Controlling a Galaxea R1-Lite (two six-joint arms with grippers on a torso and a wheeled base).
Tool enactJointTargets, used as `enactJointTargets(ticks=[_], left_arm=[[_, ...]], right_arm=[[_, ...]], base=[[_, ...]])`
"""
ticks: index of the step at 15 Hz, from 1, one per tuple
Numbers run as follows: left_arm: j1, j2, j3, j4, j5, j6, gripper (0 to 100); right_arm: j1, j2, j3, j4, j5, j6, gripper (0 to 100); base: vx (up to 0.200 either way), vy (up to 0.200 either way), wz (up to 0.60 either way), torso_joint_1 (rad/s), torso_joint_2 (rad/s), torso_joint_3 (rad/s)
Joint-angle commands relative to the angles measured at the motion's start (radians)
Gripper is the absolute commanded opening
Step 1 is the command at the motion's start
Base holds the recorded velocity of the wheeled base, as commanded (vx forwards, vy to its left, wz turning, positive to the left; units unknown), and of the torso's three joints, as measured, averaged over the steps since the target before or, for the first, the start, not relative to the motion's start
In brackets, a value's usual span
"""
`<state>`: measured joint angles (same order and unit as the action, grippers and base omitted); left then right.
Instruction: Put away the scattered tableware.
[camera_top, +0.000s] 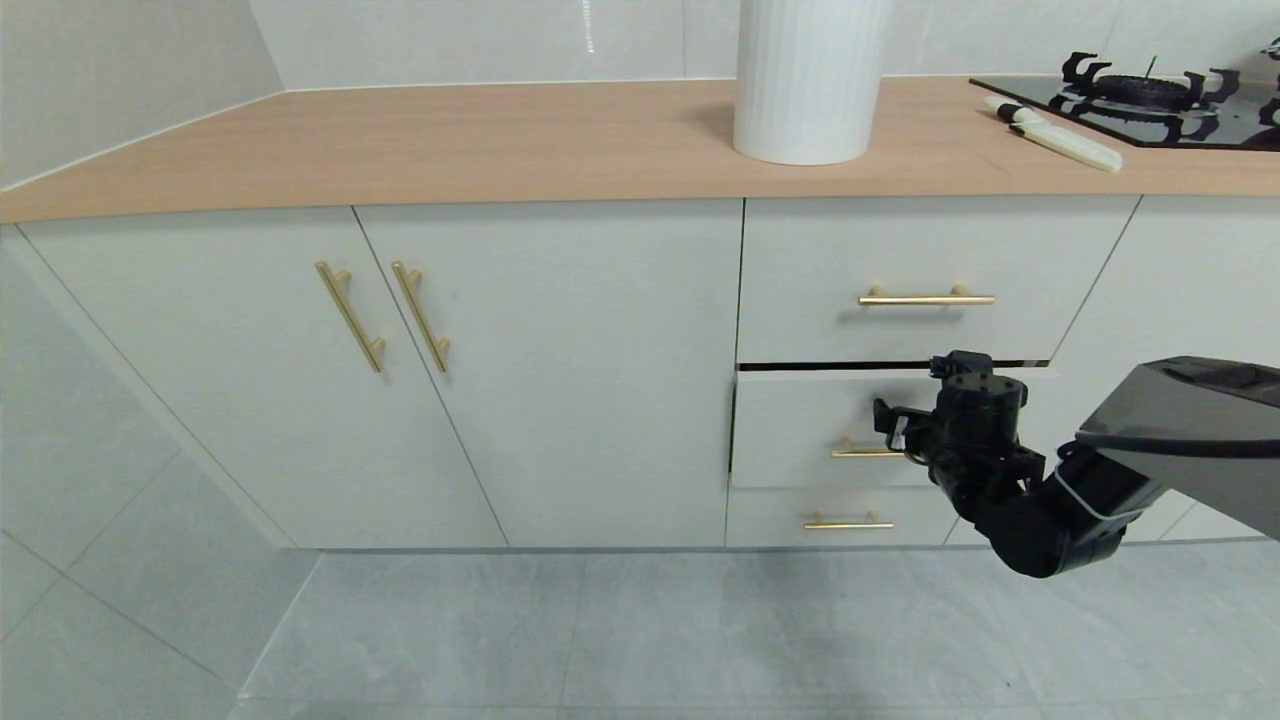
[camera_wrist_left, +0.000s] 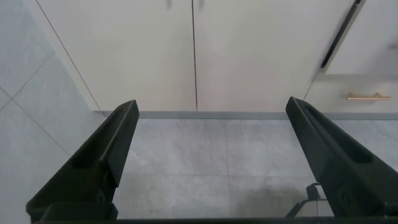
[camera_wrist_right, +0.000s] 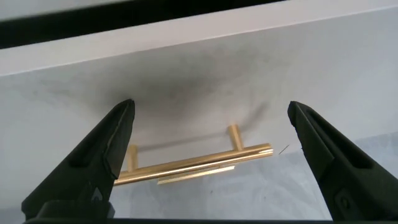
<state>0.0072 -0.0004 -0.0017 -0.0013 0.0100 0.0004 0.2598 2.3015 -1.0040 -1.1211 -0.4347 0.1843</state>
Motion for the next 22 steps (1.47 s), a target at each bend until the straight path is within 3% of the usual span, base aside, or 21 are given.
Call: enactJointTargets(ticks=[1,11,22], left_arm=[[0.000,0.000,0.000,0.000,0.001,0.000,100],[0.000,0.000,0.000,0.000,0.001,0.000,100],[0.000,0.000,0.000,0.000,0.001,0.000,100]], right_arm=[[-0.001,0.019,-0.015,-0.008,-0.001,0.000,100],[-0.030,0.052,-0.094,-0.014,-0.006,0.027,100],[-0.040,0.036,-0.091,-0.014,-0.006,0.031,100]], base=[[0.000,0.000,0.00,0.000,0.00,0.000],[0.000,0.000,0.00,0.000,0.00,0.000],[0.000,0.000,0.00,0.000,0.00,0.000]])
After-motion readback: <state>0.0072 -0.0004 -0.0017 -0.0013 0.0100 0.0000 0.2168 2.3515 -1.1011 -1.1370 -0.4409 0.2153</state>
